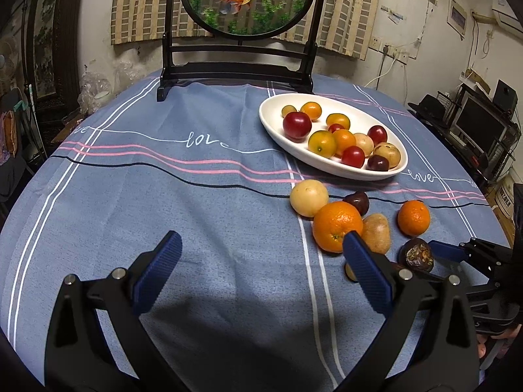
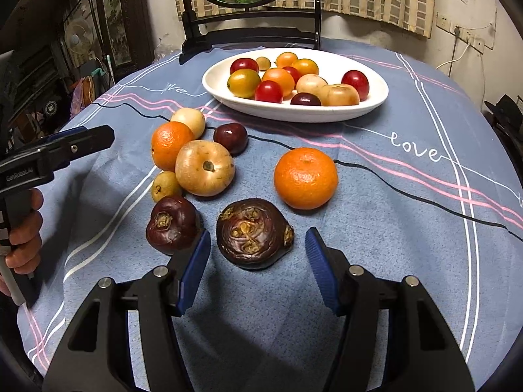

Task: Organize fruits
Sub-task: 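Grasp a dark purple fruit with the right tool while the left tool grasps a dark red plum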

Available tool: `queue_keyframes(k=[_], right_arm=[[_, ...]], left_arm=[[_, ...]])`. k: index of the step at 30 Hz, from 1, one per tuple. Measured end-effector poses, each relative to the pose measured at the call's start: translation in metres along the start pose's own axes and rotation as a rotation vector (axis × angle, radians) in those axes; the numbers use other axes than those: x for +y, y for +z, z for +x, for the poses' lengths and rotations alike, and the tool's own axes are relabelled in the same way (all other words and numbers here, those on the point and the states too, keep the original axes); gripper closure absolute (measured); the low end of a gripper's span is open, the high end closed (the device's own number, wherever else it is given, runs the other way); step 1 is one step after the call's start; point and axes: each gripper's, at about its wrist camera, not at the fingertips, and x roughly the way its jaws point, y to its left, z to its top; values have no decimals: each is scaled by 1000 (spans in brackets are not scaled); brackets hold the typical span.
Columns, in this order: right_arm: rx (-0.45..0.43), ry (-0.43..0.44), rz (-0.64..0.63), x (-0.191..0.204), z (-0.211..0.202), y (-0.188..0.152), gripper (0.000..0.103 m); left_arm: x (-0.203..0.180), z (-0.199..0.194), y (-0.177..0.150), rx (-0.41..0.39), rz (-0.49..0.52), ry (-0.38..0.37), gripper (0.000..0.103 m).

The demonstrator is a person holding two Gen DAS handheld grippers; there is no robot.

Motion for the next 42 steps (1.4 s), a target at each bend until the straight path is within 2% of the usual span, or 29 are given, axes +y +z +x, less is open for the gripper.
queue_keyframes(k=[10, 15, 22, 28, 31, 34, 37, 39, 42], right_arm=[[-3, -8, -20, 3, 3, 1, 42], [-1, -6, -22, 3, 4, 1, 52], [-22, -1, -15, 1, 0, 2, 55], [-103, -6, 45, -12, -17, 6, 55], [-113, -13, 87, -20, -21, 6, 55], [-108, -14, 117, -26, -21, 6, 55], [-97, -19, 129, -28, -20, 6, 55], [-93, -17, 129, -28, -20, 5, 55], [-84, -16, 131, -27, -20, 5, 55]], left_arm=[[-3, -3, -2, -4, 10, -9, 3], [-4, -2, -2, -1, 9, -7, 3], [-5, 0, -2, 12, 11, -10, 3], [-15, 3, -7, 45, 56, -52, 3], [-24, 0, -13, 75, 52, -114, 3], [-38, -1, -25, 96, 63, -100, 3], [-52, -2, -31, 110, 82, -119, 4], [-63, -1, -35, 121, 93, -128, 5], [-76, 6, -38, 154, 108, -121, 21]])
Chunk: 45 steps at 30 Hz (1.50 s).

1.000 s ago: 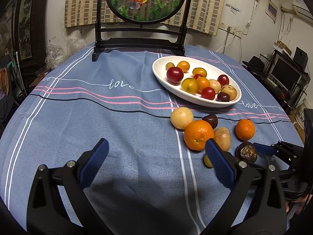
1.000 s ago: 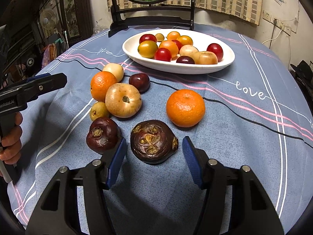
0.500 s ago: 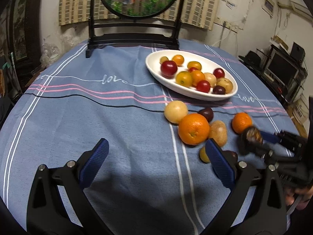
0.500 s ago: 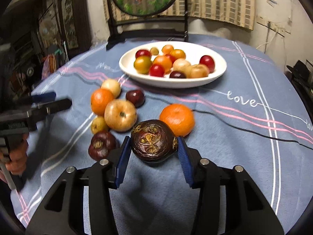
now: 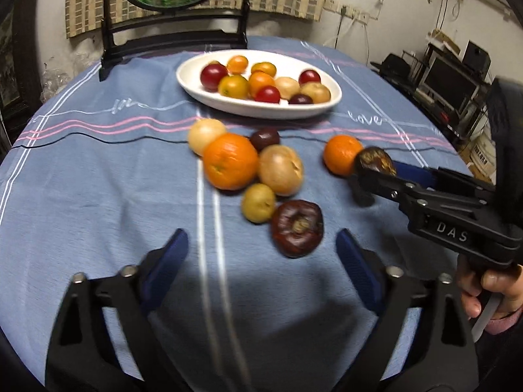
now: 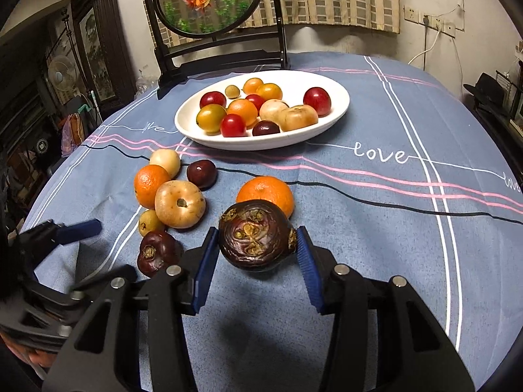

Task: Organize fruits
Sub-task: 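Grasp a dark purple fruit with the right tool while the left tool grasps a dark red plum, then carry the dark purple fruit and dark plum over the white plate and open both tools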

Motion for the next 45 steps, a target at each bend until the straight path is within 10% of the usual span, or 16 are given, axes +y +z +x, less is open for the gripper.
queue_keyframes(k=[25, 45], right_arm=[[24, 18, 22, -2, 0, -1, 55], [14, 25, -5, 3, -1, -4, 55]], left_arm=[[-23, 29, 12, 67, -20, 12, 60], [1, -12, 11, 0, 11, -89, 61]])
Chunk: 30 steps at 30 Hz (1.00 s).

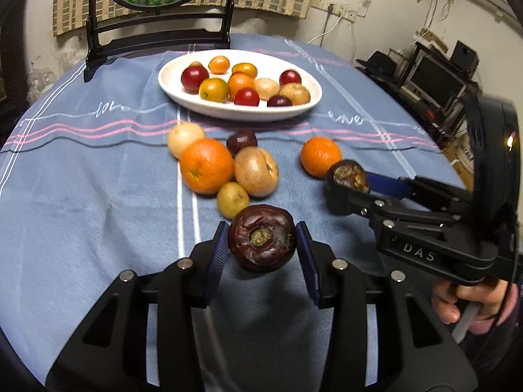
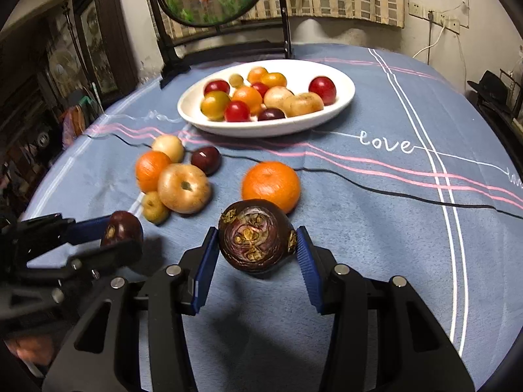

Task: Organize fruits
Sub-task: 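Carry the dark purple fruit and dark plum over the white plate and open both tools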

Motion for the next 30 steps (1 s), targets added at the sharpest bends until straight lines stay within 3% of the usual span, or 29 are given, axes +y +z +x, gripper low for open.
queue_keyframes(k=[7, 13, 16, 20, 27, 28, 29, 30], right_arm=[[-120, 47, 30, 0, -18, 23, 55], [-203, -1, 44, -8, -7, 76, 55], [-206, -29, 38, -15, 18, 106, 55], [-162, -54, 12, -15, 56, 131, 55], [-114, -44, -19, -18, 83, 141, 55], [-111, -44, -27, -18, 83, 140, 54], [-110, -44, -34, -17, 84, 140, 54], [-113, -41, -40, -17, 84, 140, 53]], left_arm=[[27, -17, 49, -53, 32, -39, 61], [51, 5, 116, -150, -20, -3, 61], [57, 29, 149, -152, -40, -10, 61], [50, 67, 181, -144, 5, 39, 60], [53, 112, 190, -75, 26, 46, 60], [54, 114, 191, -76, 24, 50, 55], [55, 114, 190, -81, 20, 57, 38], [56, 113, 190, -97, 12, 72, 31]])
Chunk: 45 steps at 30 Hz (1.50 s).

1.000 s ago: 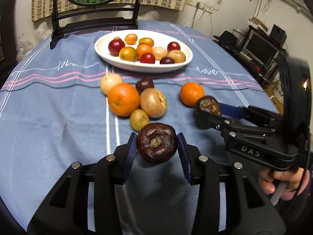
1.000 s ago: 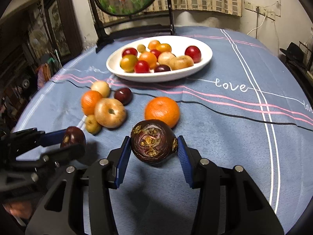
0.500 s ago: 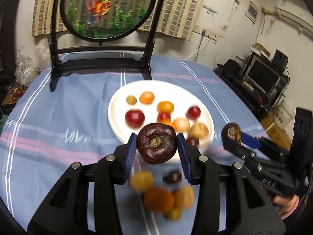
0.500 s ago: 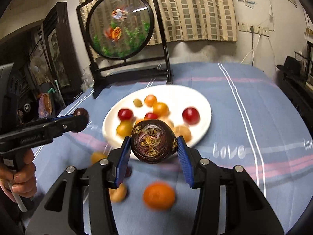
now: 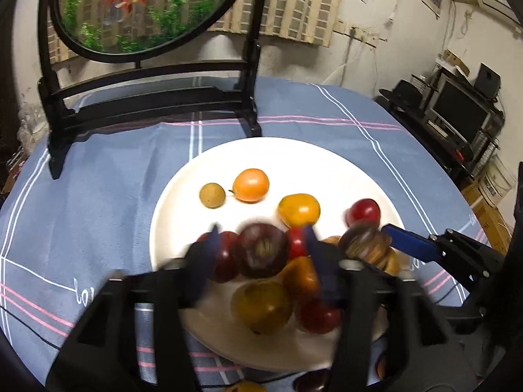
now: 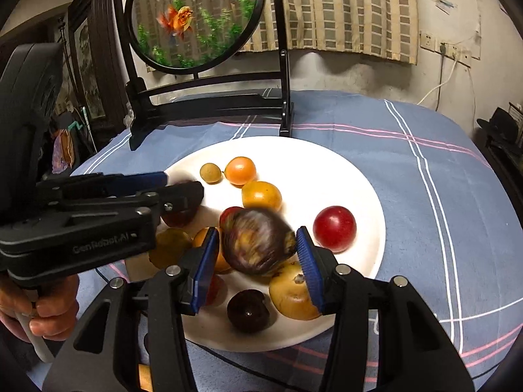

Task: Organize fruits
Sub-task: 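Carry the dark purple fruit and dark plum over the white plate and open both tools, then move both open tools back to the fruit pile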

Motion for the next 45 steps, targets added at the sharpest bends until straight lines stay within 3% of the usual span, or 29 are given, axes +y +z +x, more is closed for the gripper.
queue_keyframes(k=[8, 11, 17, 20, 23, 26, 31, 45], right_arm=[[-51, 3, 5, 1, -34, -9, 53], [-84, -20, -23, 6, -60, -27, 43], [-101, 10, 9, 11, -90, -63, 43], [-57, 7, 10, 14, -88, -85, 43], [-10, -34, -23, 23, -84, -95, 43], [39, -85, -90, 33, -77, -102, 43], [73, -87, -104, 34, -68, -108, 43], [106, -68, -79, 28, -60, -108, 43]], left_arm=[[4, -53, -10, -95, -1, 68, 9], [9, -82, -32, -107, -18, 72, 4], [15, -131, -99, -152, -84, 104, 3], [15, -133, -126, -145, -102, 103, 3], [12, -130, -145, -74, -83, 119, 3], [9, -132, -155, -81, -73, 147, 3], [3, -131, -156, -83, -22, 216, 3], [7, -128, -155, -58, -50, 193, 3]])
